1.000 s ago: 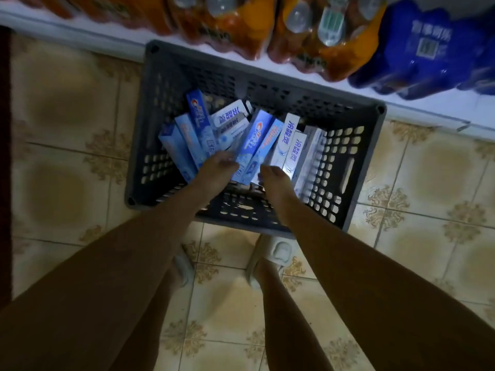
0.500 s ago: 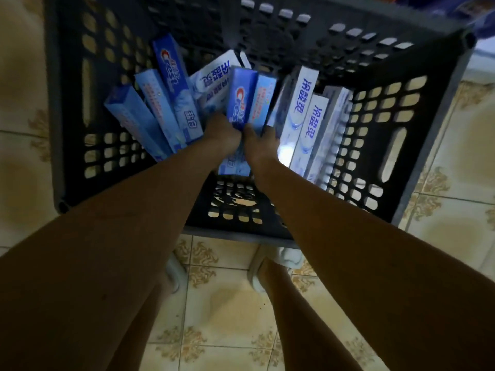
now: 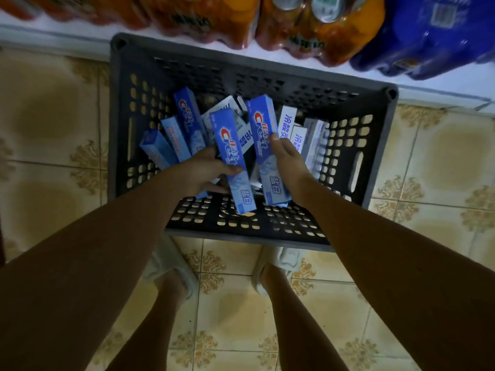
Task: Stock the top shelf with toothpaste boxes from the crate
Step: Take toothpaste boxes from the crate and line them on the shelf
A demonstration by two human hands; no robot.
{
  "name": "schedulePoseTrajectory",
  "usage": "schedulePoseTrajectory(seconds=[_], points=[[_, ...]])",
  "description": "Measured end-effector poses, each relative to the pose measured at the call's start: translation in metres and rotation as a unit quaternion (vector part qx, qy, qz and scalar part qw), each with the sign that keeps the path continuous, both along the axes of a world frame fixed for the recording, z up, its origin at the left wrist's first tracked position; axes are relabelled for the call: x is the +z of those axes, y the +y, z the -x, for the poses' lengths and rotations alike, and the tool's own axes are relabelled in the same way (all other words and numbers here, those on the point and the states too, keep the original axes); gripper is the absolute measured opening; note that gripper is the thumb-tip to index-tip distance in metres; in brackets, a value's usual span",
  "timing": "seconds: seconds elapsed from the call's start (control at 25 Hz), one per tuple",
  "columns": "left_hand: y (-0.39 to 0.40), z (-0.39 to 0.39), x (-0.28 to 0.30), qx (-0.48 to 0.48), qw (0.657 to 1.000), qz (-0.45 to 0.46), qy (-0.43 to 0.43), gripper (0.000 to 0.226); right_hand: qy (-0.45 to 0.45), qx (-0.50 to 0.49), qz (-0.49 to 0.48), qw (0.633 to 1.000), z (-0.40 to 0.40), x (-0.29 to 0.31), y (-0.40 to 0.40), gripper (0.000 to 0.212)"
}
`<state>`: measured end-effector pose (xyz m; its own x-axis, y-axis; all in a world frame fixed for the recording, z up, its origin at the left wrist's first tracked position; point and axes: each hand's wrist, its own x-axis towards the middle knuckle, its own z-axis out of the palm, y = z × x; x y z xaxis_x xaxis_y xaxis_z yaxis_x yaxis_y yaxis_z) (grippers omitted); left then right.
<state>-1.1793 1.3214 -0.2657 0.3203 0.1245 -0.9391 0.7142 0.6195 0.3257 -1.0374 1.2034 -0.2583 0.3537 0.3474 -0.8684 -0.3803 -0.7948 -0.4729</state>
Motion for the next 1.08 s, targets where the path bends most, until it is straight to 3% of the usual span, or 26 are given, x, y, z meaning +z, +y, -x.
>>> schedulePoseTrajectory(seconds=[0.12, 0.28, 0.36, 0.48, 0.64, 0.8, 0.92, 1.08], points=[[0.0, 0.008, 0.005, 0.032, 0.999, 0.006, -0.007, 0.042, 0.038, -0.022, 0.01, 0.999, -0.001, 0.008, -0.002, 0.043], [-0.002, 0.013, 0.02, 0.064, 0.998, 0.004, -0.022, 0.043, 0.104, -0.04, 0.024, 0.994, 0.001, 0.029, -0.005, 0.052], [-0.005, 0.017, 0.039, 0.087, 0.996, 0.004, -0.027, 0.044, 0.102, -0.009, 0.019, 0.995, -0.004, 0.053, -0.006, 0.052], [-0.009, 0.025, 0.086, 0.132, 0.991, 0.008, -0.031, 0.044, 0.06, 0.053, -0.008, 0.997, -0.012, 0.11, -0.008, 0.031], [-0.009, 0.038, 0.193, 0.202, 0.978, -0.008, -0.046, 0.037, 0.069, 0.079, -0.012, 0.994, -0.019, 0.212, -0.013, 0.024], [0.0, 0.063, 0.32, 0.282, 0.956, -0.021, -0.078, 0.034, 0.07, 0.067, -0.024, 0.995, 0.0, 0.33, -0.009, 0.057], [0.002, 0.075, 0.413, 0.326, 0.936, -0.024, -0.131, 0.028, 0.073, -0.012, -0.087, 0.993, 0.032, 0.419, -0.004, 0.029], [-0.004, 0.072, 0.516, 0.354, 0.917, -0.023, -0.185, 0.021, 0.013, -0.086, -0.148, 0.985, 0.058, 0.513, 0.003, 0.022]])
